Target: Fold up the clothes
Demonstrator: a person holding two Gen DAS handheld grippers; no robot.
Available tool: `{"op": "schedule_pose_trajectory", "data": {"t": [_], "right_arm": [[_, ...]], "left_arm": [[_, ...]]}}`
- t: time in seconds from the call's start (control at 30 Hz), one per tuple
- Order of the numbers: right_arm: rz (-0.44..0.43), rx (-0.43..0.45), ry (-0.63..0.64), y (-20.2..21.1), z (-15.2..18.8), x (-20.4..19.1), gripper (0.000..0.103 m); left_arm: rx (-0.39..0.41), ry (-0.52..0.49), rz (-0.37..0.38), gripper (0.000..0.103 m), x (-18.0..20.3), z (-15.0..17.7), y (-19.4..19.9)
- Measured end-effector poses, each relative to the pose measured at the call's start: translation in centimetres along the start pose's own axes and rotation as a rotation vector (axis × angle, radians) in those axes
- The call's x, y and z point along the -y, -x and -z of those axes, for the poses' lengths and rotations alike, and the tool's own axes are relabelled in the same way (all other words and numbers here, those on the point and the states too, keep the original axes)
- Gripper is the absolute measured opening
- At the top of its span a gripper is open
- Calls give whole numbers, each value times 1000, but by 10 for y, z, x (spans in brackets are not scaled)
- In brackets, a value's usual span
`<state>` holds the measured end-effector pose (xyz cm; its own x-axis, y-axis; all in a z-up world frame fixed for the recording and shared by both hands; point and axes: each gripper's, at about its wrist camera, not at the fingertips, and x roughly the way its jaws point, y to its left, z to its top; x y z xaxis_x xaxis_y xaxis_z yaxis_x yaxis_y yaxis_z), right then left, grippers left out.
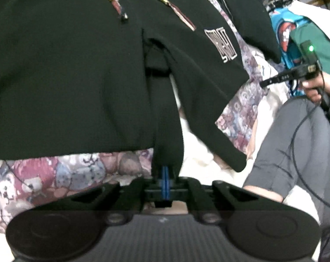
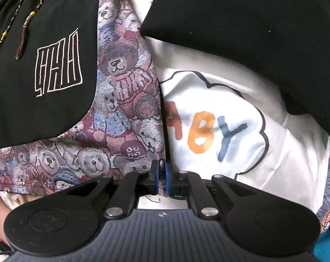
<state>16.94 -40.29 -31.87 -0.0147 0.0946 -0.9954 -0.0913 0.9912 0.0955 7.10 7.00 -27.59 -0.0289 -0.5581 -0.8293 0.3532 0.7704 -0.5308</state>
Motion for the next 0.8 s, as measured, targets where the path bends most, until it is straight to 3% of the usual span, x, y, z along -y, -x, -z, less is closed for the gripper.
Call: {"op": "schedule_pose_trajectory", "data": {"t": [0.1,0.3,0.53,0.67,0.8], "right_arm": [[12,1,8,3,2,-1,5],[28,13,-11,9,7,1,5],[7,33,-32,15,12,2,8],[1,34,-14,13,13,-2,8],[-6,43,30,11,12,-10,8]], "left_arm": [[61,8,-31,20,-7,-3,19],[42,-42,-48,41,-2,-6,17],[-28,-104,-123,40,11,2,-9],[-18,-74,-141,20,4,1,-11],[-22,-55,-122,15,-1,0,-11]]}}
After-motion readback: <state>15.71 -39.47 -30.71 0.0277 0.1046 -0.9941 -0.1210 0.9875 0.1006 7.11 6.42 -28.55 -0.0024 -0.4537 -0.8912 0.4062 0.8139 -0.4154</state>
